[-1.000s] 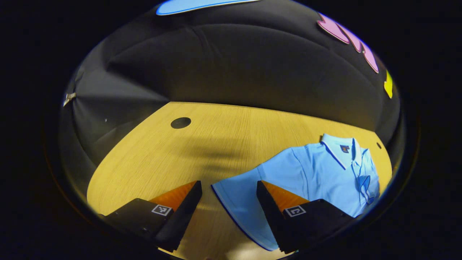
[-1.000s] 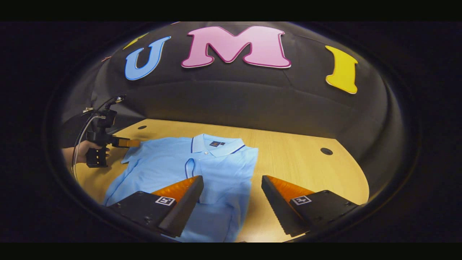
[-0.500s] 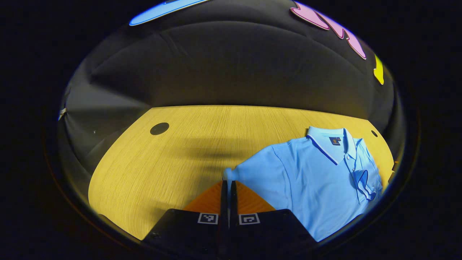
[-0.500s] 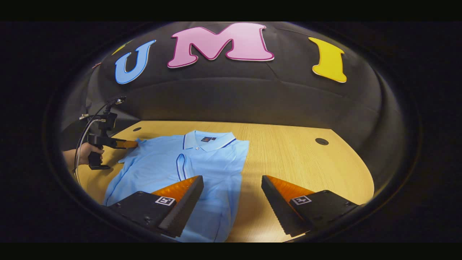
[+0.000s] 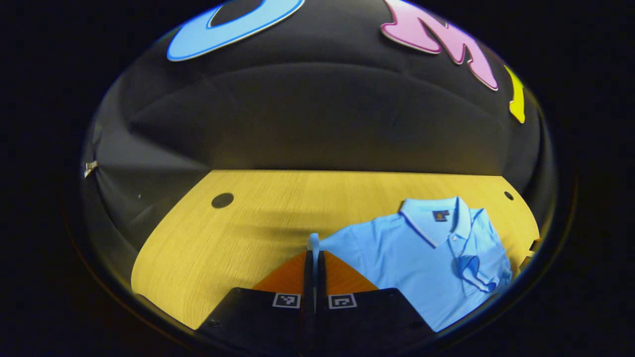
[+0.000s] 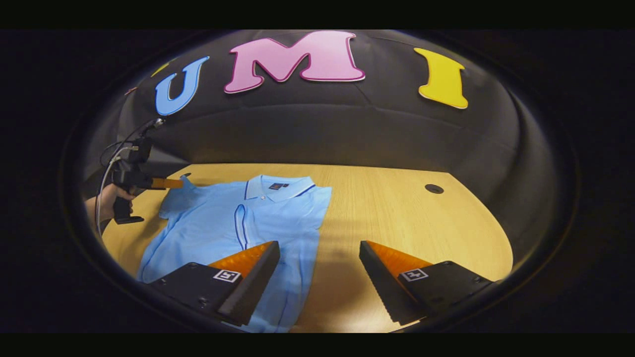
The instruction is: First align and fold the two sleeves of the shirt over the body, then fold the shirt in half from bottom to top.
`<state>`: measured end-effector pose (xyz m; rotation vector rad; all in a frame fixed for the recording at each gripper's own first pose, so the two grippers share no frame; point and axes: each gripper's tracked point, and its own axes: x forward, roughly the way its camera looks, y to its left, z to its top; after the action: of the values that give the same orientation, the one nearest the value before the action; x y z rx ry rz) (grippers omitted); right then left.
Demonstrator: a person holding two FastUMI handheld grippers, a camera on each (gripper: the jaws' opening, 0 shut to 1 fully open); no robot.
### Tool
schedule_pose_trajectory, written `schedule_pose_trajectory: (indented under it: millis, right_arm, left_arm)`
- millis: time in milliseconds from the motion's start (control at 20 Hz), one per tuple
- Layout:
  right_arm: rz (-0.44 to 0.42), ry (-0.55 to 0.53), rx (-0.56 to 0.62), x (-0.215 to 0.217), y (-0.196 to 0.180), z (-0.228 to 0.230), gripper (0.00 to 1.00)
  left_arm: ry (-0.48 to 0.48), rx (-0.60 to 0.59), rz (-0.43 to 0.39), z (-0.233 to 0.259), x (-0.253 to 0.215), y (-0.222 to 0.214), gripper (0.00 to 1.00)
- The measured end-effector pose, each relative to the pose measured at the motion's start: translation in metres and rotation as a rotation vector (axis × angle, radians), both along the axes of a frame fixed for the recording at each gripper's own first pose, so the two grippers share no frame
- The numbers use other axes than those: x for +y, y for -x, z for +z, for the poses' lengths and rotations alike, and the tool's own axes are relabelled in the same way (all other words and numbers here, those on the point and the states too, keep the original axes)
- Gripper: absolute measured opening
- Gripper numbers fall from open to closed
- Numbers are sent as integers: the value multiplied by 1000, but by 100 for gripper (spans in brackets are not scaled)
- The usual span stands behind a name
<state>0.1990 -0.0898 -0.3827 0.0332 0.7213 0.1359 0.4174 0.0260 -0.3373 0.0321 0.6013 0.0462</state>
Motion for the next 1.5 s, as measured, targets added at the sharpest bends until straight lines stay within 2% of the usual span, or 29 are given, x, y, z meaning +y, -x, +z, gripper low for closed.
schedule_pose_trajectory:
  millis: [250,450,500,550,600,650,800,850,900,950,1000,1200,1250,1300,1350,1450,1500]
  right_arm:
    - [-37,-11,-6,-1,17,3,100]
    - [-57,-1,-12,1,37,7,100]
    - [-66,-2,-9,2,42,7,100]
    - [-73,-7,-4,3,49,7,100]
    - [-77,-12,0,5,54,7,100]
    - [-82,-11,5,5,61,6,100]
    - [-98,-7,22,7,77,5,100]
    - [-102,-13,28,8,79,5,100]
    - [-106,-16,32,10,84,7,100]
    - [-107,-18,33,11,98,12,96]
    - [-107,-19,35,13,108,17,100]
    - [-105,-16,63,18,147,28,100]
    - [-106,-20,76,19,160,29,96]
    - [-109,-28,92,22,173,30,100]
    - [-110,-37,110,26,186,31,100]
    - [-106,-43,149,33,211,30,94]
    - [-101,-43,162,35,223,32,99]
  left_arm:
    - [100,-36,-105,27,-79,-1,6]
    - [188,16,-189,20,-134,14,6]
    - [207,28,-207,18,-144,18,10]
    - [225,28,-220,19,-153,21,5]
    - [245,23,-238,22,-161,28,20]
    - [261,13,-258,27,-167,35,26]
    - [242,-22,-292,37,-165,65,68]
    - [220,-34,-284,42,-158,77,77]
    - [198,-48,-274,45,-151,89,95]
    - [178,-61,-264,50,-143,105,96]
    - [159,-71,-255,53,-135,122,97]
    - [123,-65,-211,61,-104,197,97]
    - [123,-56,-197,60,-97,216,97]
    - [124,-46,-183,59,-91,235,98]
    - [126,-35,-172,57,-85,252,98]
    - [124,-3,-156,49,-74,290,98]
    - [123,14,-150,45,-71,306,97]
